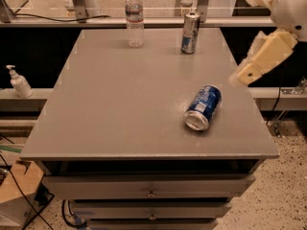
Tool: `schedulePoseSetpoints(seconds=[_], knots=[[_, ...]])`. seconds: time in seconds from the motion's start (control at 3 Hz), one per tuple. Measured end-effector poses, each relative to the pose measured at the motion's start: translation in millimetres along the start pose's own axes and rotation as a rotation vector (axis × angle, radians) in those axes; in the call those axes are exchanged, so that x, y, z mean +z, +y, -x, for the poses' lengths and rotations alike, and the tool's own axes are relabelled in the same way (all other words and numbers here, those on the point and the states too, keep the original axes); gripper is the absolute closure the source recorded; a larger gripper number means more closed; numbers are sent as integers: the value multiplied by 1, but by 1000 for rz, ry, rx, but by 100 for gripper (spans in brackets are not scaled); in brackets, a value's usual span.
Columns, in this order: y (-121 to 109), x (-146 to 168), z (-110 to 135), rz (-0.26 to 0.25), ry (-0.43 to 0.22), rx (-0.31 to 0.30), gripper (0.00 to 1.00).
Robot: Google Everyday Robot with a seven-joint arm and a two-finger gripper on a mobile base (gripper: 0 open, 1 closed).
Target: Knock water bottle over
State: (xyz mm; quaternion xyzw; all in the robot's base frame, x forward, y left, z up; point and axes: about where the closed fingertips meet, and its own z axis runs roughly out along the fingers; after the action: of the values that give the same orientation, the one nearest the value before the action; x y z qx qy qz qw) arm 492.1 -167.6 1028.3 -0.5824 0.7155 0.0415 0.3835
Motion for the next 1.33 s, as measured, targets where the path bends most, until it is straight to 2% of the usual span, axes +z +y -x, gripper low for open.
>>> schedulePoseSetpoints(seconds=[0.67,1.33], knots=[[-6,6,12,-24,-46,19,0],[-52,63,55,-88,-158,51,0]])
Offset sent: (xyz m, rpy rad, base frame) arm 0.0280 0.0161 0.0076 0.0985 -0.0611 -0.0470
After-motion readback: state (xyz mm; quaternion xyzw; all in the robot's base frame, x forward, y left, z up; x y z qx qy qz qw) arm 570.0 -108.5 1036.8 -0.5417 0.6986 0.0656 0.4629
